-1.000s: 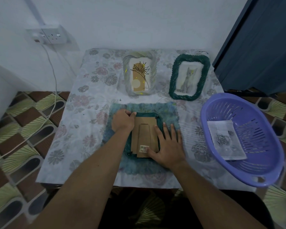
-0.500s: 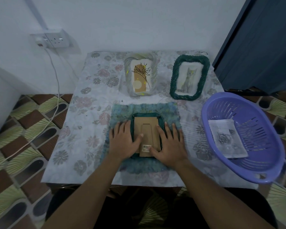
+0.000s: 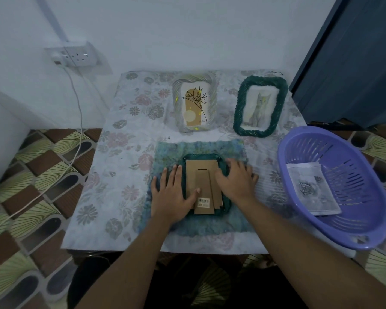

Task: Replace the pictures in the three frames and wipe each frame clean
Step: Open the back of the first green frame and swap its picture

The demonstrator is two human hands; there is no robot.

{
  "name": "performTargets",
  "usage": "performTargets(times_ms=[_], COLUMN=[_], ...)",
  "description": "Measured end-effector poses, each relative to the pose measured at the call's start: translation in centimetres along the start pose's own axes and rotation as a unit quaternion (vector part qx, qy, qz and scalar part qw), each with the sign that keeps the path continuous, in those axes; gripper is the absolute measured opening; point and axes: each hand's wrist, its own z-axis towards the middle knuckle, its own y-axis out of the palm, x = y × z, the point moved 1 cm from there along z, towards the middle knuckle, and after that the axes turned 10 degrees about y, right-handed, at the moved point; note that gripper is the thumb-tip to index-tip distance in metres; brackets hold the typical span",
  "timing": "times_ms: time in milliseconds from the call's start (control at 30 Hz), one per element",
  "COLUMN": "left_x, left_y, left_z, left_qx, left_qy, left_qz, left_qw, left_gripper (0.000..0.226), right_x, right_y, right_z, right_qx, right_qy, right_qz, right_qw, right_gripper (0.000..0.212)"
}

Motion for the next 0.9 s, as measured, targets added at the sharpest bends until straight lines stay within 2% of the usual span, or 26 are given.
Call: performTargets(times_ms=[100,300,400,600,900], left_x=[0.0,-0.1,-0.1,0.0,-0.1], left_y=[0.0,0.0,0.0,0.0,0.1], left_z=[0.0,0.1,0.0,0.0,0.0], left_qx=[0.006,-0.001,0.001,-0.001,0.011], left_qy=[0.001,0.001,0.000,-0.001,0.003], left_qz=[0.000,0.002,0.000,-0.001,0.008], left_qw=[1.000,1.000,1.000,1.000,1.000], left_gripper=[0.092,0.093,0.093,0.093,0.093], right_x=[-1.3,-2.1,-2.2,-2.4,-2.0], right_y=[-0.2,0.4,0.5,0.6,0.5], right_z=[1.7,3.0,3.1,3.3,3.3], right_qx=[-0.013,0.002,0.022,0.029,0.039], right_qy=[0.049,0.119,0.131,0.144,0.130], right_qz=[0.029,0.073,0.070,0.051,0.034], right_qw=[0.998,0.990,0.989,0.988,0.990], right_gripper=[0.043,0.032,0.021,0.026,0.010])
